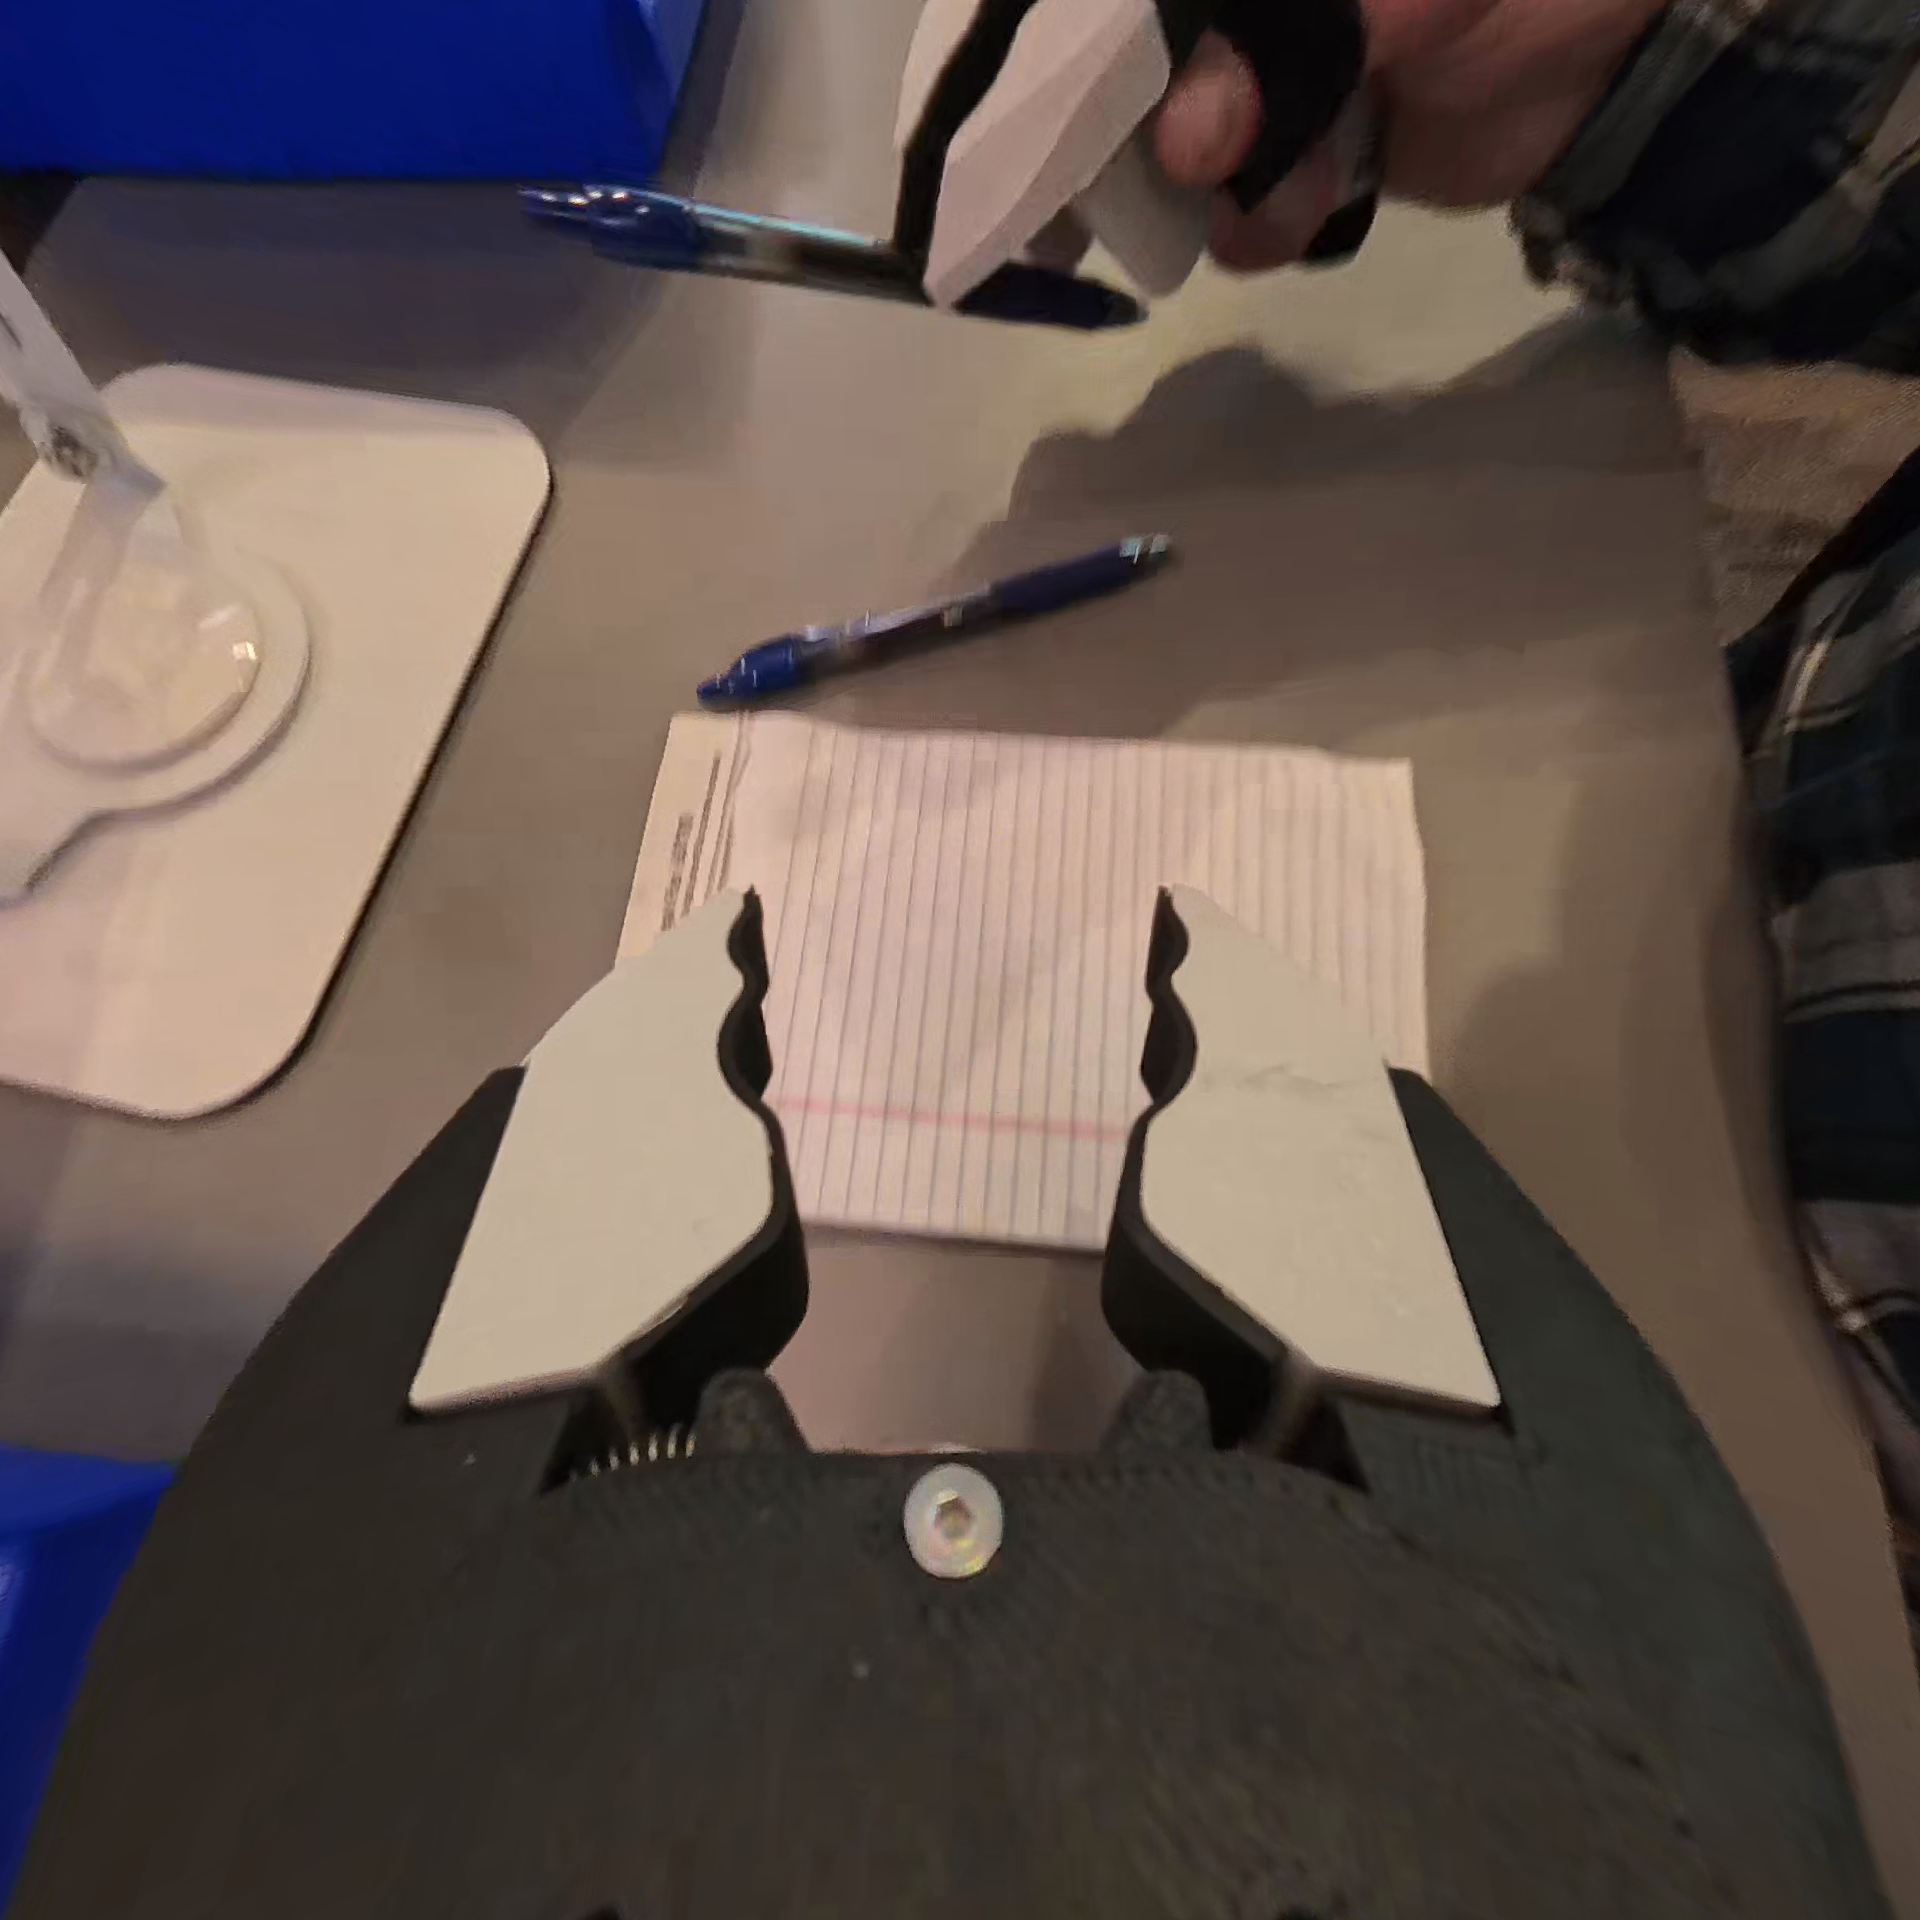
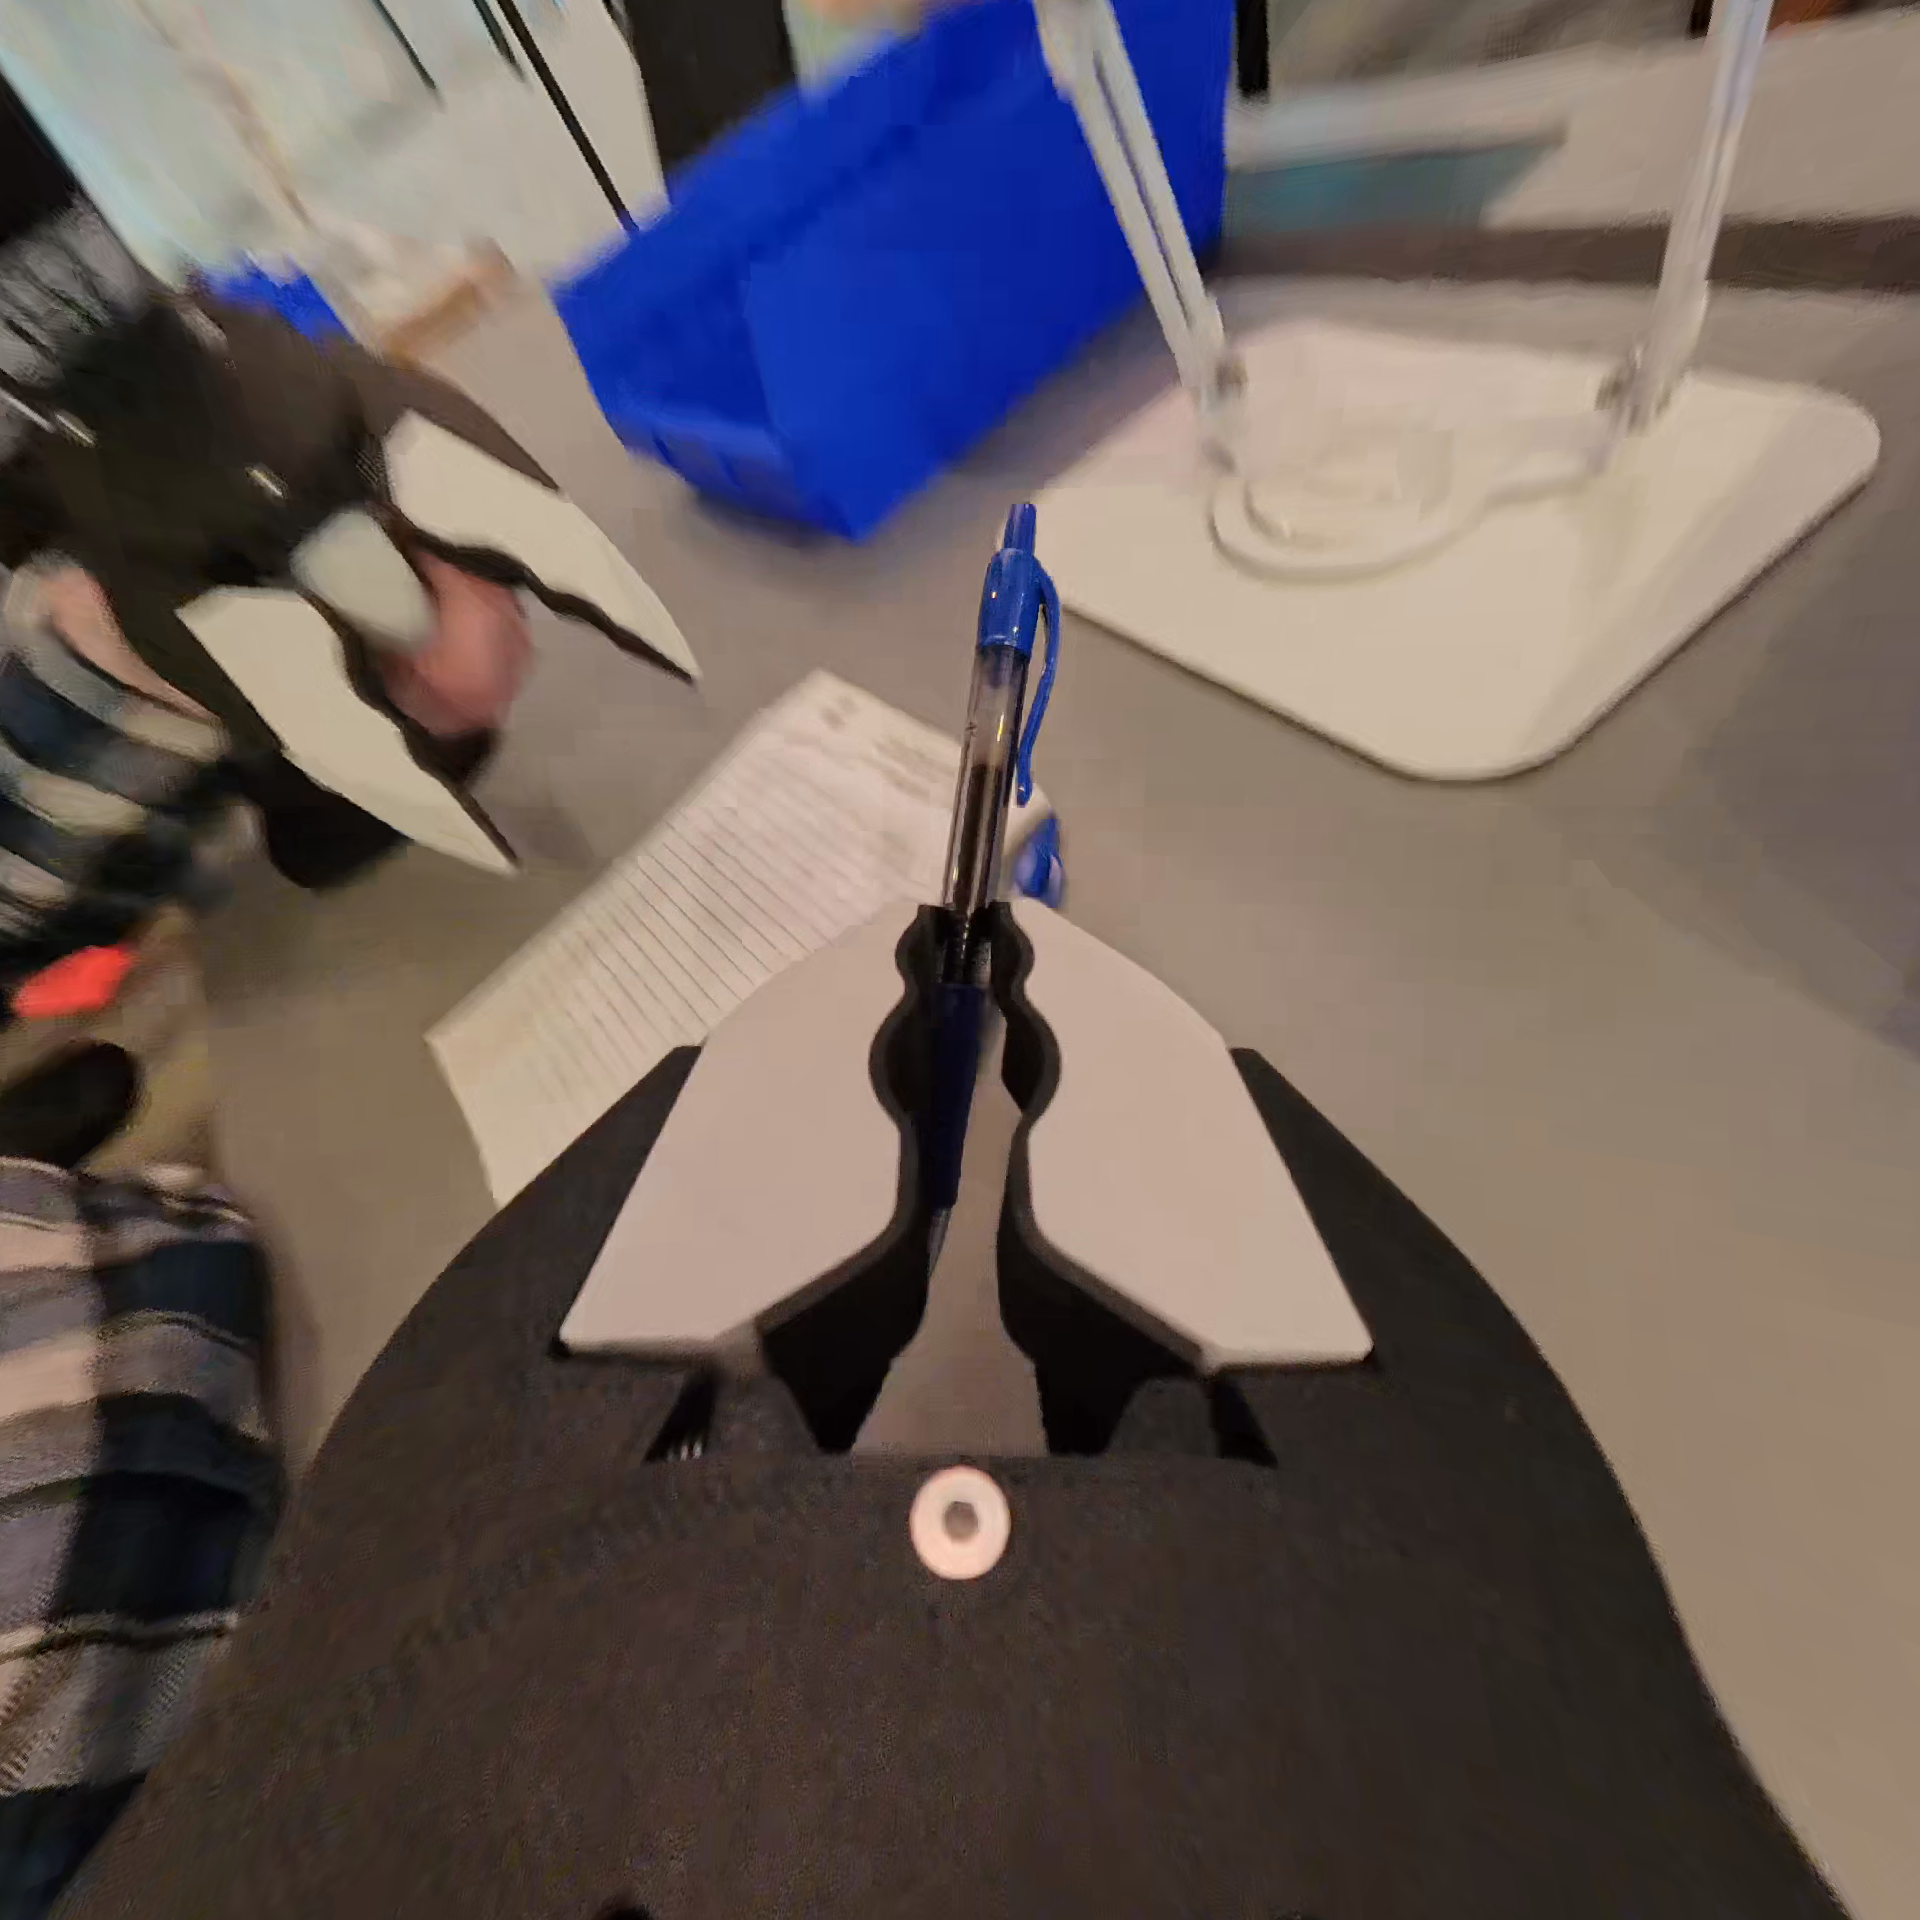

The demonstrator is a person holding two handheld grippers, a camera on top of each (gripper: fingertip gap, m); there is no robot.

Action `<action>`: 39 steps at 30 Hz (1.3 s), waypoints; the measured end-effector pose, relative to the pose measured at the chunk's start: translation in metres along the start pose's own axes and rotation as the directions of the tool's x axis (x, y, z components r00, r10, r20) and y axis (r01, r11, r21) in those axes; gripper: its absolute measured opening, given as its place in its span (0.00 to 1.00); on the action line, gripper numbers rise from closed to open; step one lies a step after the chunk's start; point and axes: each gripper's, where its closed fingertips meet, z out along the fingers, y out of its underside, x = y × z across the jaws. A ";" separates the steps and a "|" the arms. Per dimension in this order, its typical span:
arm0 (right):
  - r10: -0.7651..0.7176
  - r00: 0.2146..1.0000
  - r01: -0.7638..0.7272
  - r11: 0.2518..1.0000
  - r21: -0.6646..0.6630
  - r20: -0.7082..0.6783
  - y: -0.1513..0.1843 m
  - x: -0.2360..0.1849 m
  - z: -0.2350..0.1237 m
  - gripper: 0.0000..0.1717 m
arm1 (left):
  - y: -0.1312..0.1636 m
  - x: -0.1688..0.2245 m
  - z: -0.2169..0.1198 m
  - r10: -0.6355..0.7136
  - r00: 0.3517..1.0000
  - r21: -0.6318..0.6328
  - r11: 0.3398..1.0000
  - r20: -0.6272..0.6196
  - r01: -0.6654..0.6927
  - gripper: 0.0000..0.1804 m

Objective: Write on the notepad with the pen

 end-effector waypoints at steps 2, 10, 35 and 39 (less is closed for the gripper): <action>0.016 0.993 -0.032 0.991 0.133 0.115 -0.023 -0.018 -0.003 0.05 | -0.022 0.010 0.004 -0.025 0.999 0.075 0.997 -0.038 0.028 0.38; 0.033 0.885 -0.258 0.865 0.430 0.464 -0.069 -0.063 -0.010 0.06 | -0.078 0.042 0.036 -0.125 0.978 0.278 0.946 -0.170 0.169 0.38; -0.137 0.857 -0.073 0.922 0.381 0.497 -0.054 -0.078 -0.020 0.06 | -0.092 0.045 0.026 -0.182 0.875 0.302 0.891 -0.449 0.340 0.06; -0.099 0.849 -0.120 0.921 0.371 0.520 -0.061 -0.079 -0.023 0.17 | -0.089 0.049 0.029 -0.168 0.879 0.292 0.902 -0.446 0.320 0.06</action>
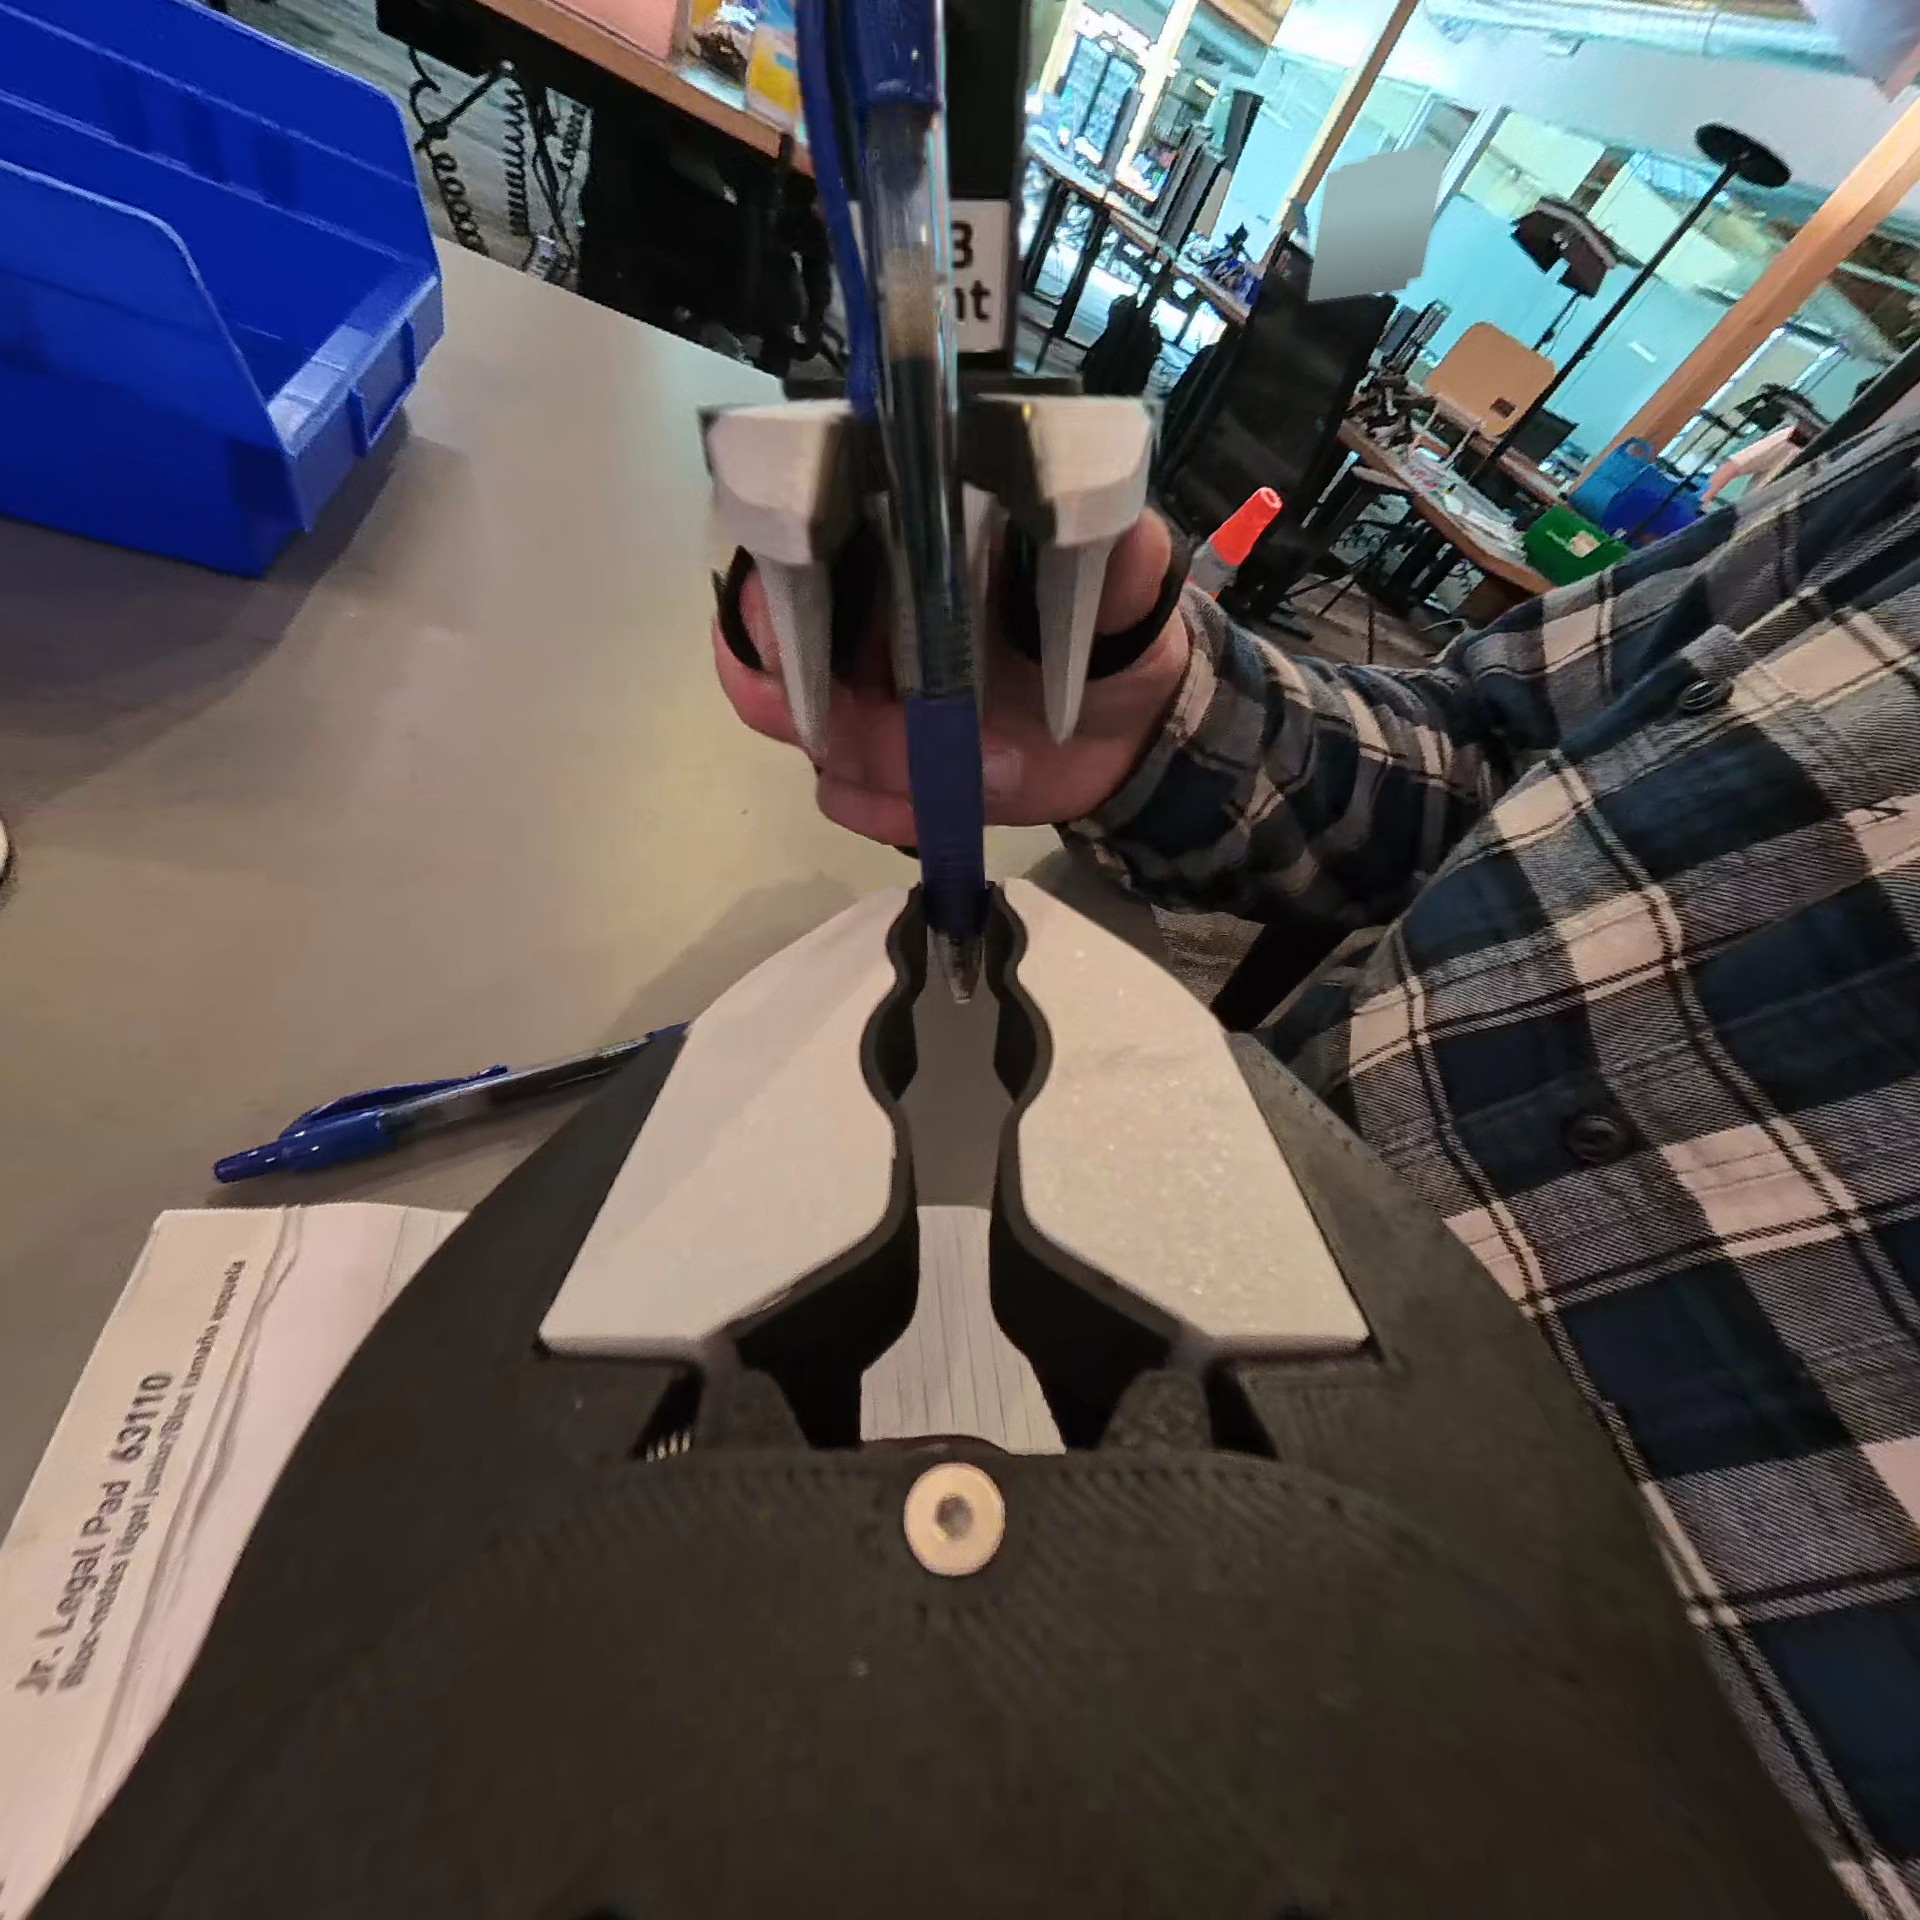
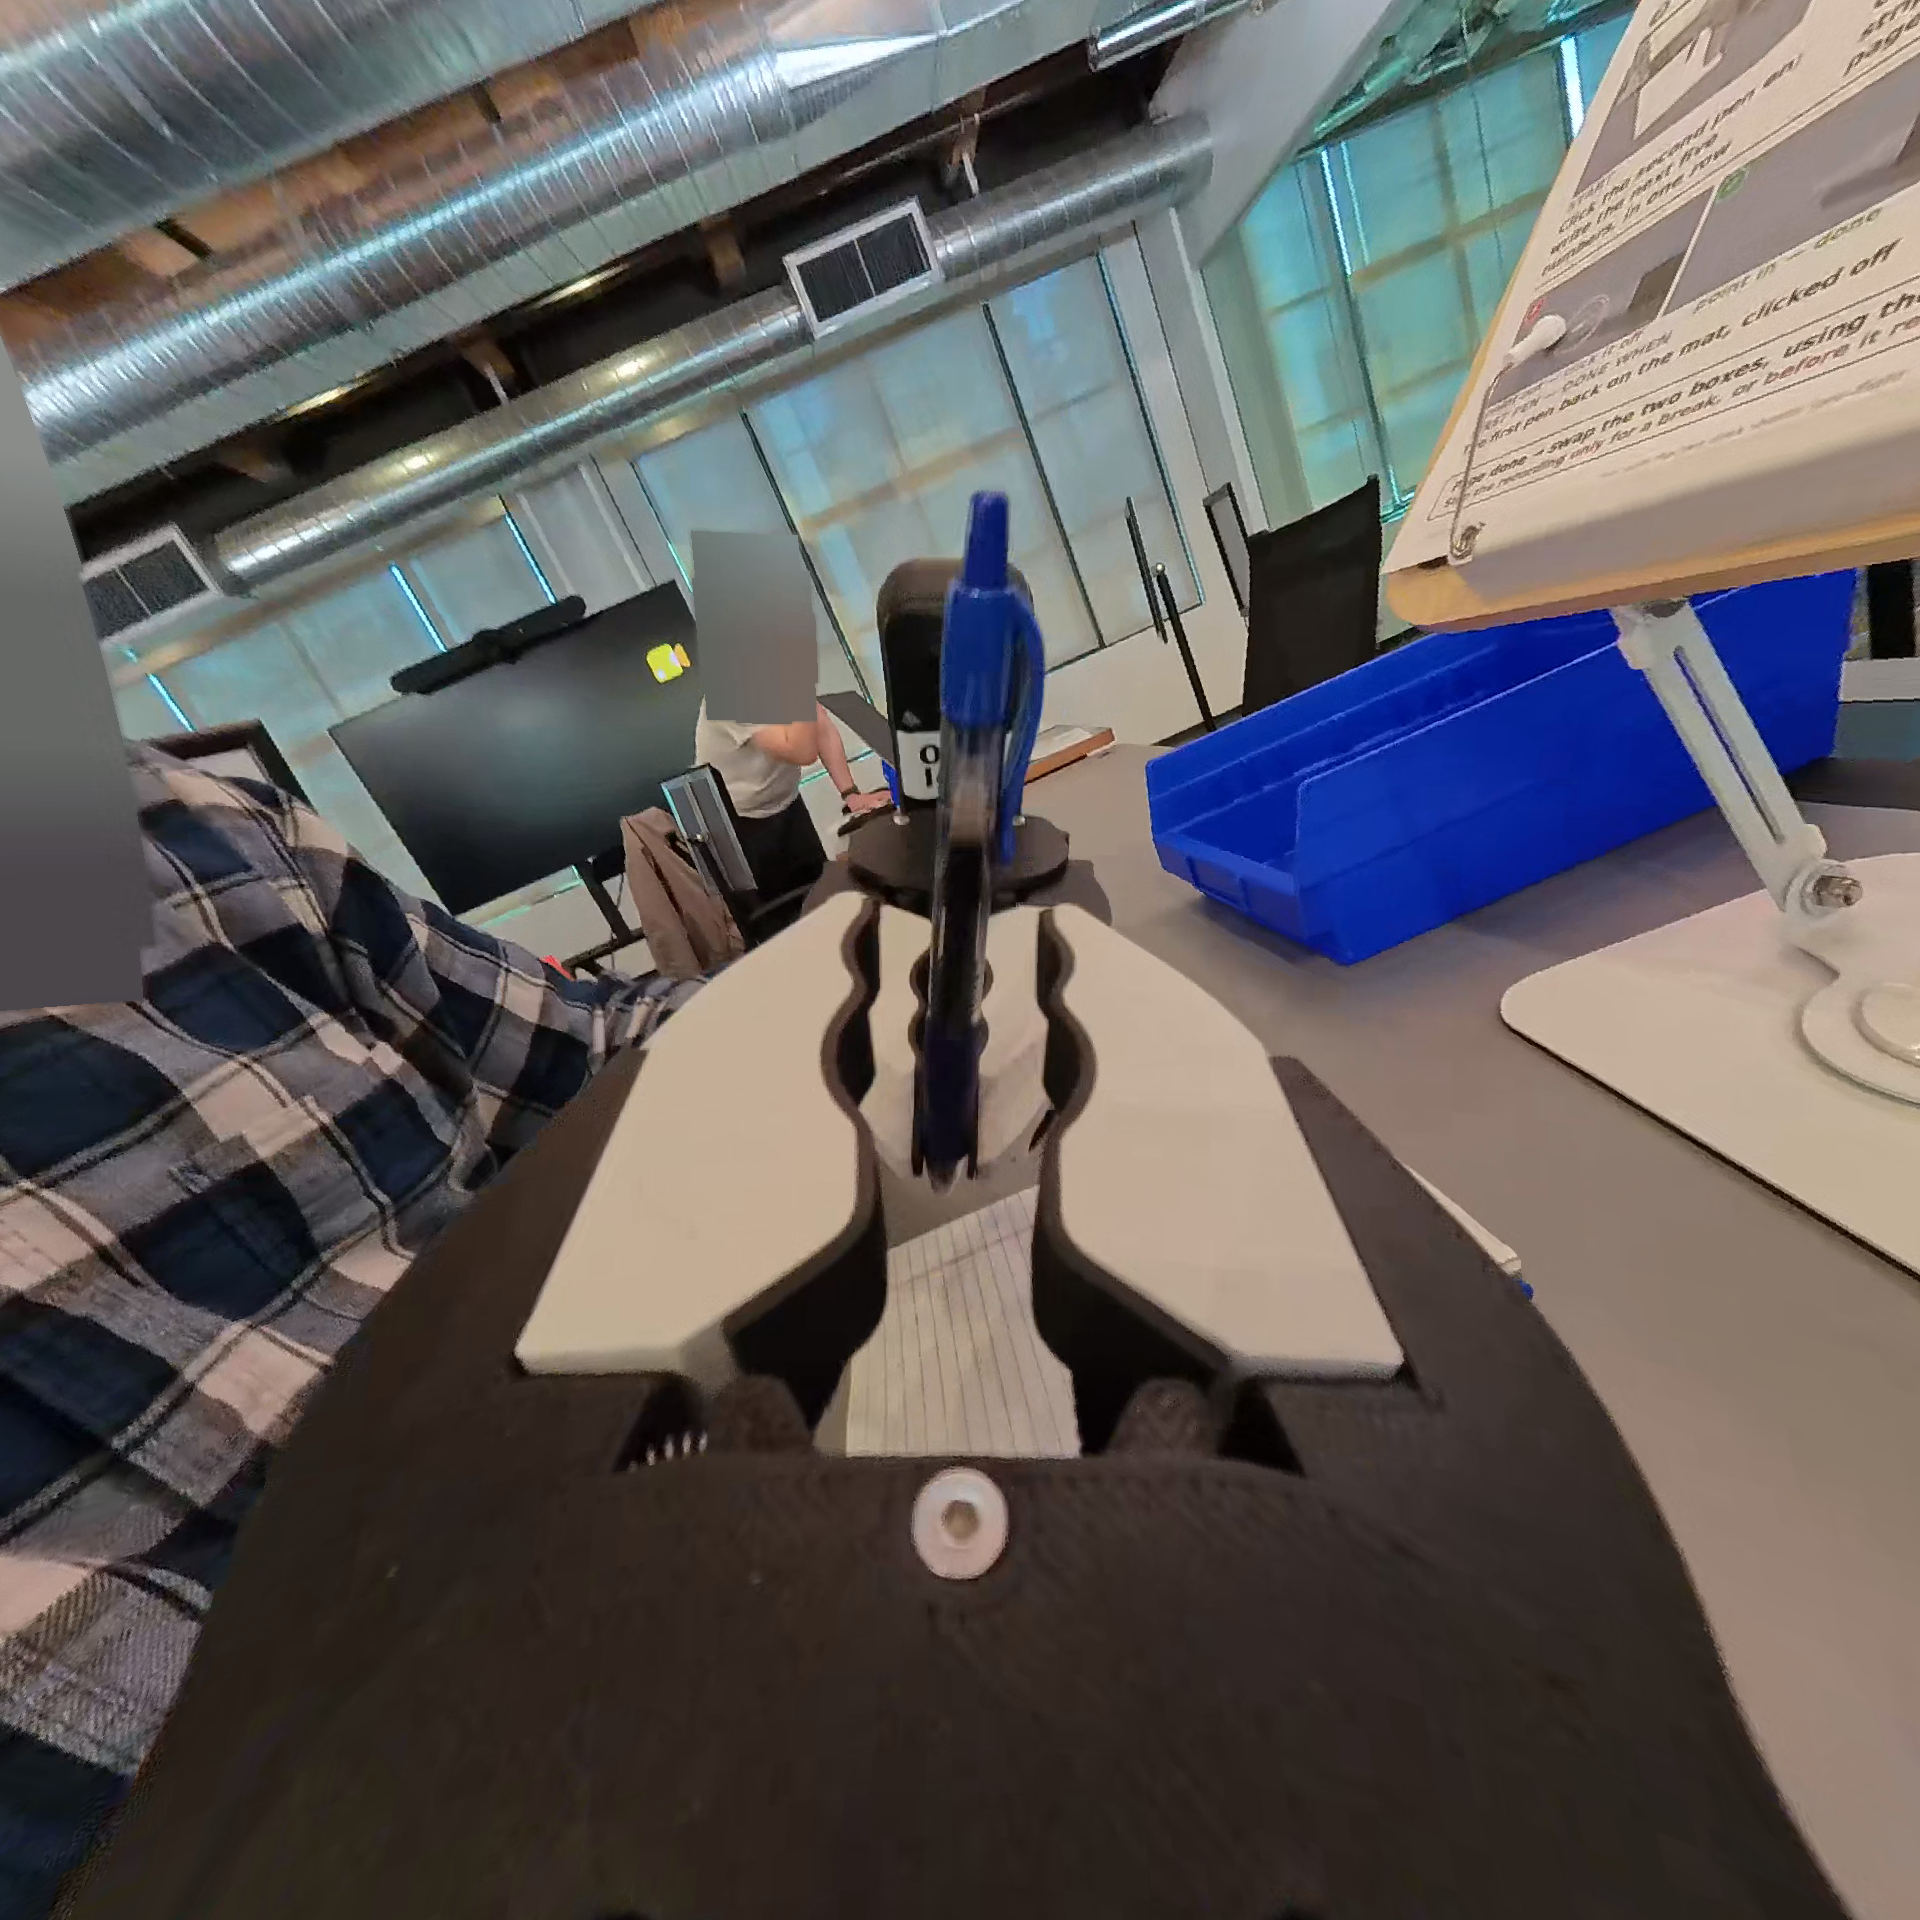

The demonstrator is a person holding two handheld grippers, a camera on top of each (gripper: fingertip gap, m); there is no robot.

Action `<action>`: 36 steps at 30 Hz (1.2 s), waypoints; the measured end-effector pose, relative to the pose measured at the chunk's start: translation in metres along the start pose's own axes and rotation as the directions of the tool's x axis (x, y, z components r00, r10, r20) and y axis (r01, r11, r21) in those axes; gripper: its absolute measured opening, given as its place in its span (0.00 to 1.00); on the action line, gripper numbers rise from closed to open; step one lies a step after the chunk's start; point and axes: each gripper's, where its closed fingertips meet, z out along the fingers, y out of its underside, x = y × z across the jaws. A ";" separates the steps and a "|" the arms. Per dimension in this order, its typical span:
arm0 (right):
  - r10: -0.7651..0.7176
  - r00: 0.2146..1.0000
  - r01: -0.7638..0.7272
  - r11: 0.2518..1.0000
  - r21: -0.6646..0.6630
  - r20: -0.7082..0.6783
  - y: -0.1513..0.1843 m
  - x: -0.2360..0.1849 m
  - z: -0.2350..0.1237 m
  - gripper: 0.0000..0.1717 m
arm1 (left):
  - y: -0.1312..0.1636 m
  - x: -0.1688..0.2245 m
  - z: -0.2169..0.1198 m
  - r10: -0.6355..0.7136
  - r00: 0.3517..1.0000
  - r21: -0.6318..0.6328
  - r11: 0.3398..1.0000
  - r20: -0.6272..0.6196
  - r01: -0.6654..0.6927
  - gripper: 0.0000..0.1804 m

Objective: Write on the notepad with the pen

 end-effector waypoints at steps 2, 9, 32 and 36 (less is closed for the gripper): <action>-0.006 1.000 0.006 1.000 0.016 -0.016 -0.006 0.002 -0.002 0.20 | 0.002 -0.001 0.002 0.010 1.000 0.008 1.000 0.005 -0.010 0.06; -0.024 1.000 0.025 0.997 0.067 -0.016 -0.031 -0.001 0.002 0.28 | 0.003 0.004 0.013 0.044 0.999 0.027 0.999 -0.013 -0.044 0.06; -0.025 0.997 0.025 1.000 0.001 0.071 -0.024 -0.013 0.019 0.06 | 0.002 0.004 0.024 0.043 0.999 0.075 0.996 -0.022 -0.041 0.06; -0.035 0.997 0.038 0.999 -0.036 0.072 -0.022 -0.015 0.020 0.06 | 0.002 0.004 0.025 0.045 0.999 0.081 0.996 -0.029 -0.043 0.06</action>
